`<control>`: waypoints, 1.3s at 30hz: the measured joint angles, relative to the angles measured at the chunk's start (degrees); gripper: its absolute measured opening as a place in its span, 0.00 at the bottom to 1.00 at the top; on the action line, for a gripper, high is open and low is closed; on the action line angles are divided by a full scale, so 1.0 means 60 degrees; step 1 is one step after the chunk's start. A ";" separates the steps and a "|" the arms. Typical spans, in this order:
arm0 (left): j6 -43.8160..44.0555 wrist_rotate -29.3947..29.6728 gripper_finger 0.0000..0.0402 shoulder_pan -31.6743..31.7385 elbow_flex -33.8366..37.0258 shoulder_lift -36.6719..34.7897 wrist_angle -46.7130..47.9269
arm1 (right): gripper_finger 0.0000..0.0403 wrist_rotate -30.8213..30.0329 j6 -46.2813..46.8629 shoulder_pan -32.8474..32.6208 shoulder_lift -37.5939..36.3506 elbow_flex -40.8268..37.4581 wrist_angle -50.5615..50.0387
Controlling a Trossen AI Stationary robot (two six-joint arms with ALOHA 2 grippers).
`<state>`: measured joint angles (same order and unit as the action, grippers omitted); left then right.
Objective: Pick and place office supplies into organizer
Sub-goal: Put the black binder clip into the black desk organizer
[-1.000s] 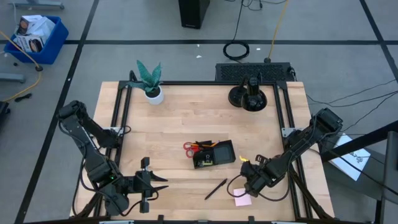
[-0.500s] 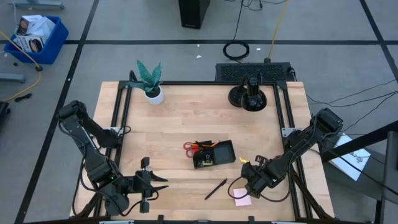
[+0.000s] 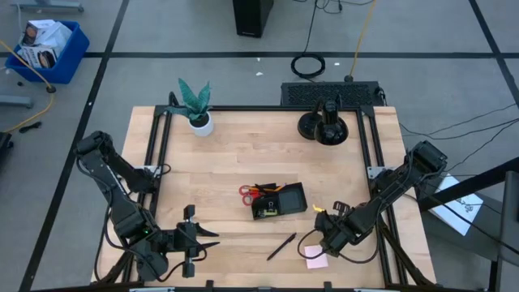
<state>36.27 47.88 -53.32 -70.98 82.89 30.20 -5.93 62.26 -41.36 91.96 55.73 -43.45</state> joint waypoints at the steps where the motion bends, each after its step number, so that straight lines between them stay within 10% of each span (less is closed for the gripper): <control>1: 0.0000 0.0000 0.22 -0.0002 0.0000 0.0000 0.0000 | 0.12 -0.0004 0.0000 0.0000 -0.0010 -0.0046 0.0096; 39: -0.0250 0.0000 0.22 0.0000 0.0000 -0.0004 0.0084 | 0.00 -0.0932 0.0250 0.0004 -0.1053 -0.0511 0.0516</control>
<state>34.77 47.88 -53.32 -70.98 82.87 30.70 -11.52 63.76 -41.34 85.65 52.66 -40.35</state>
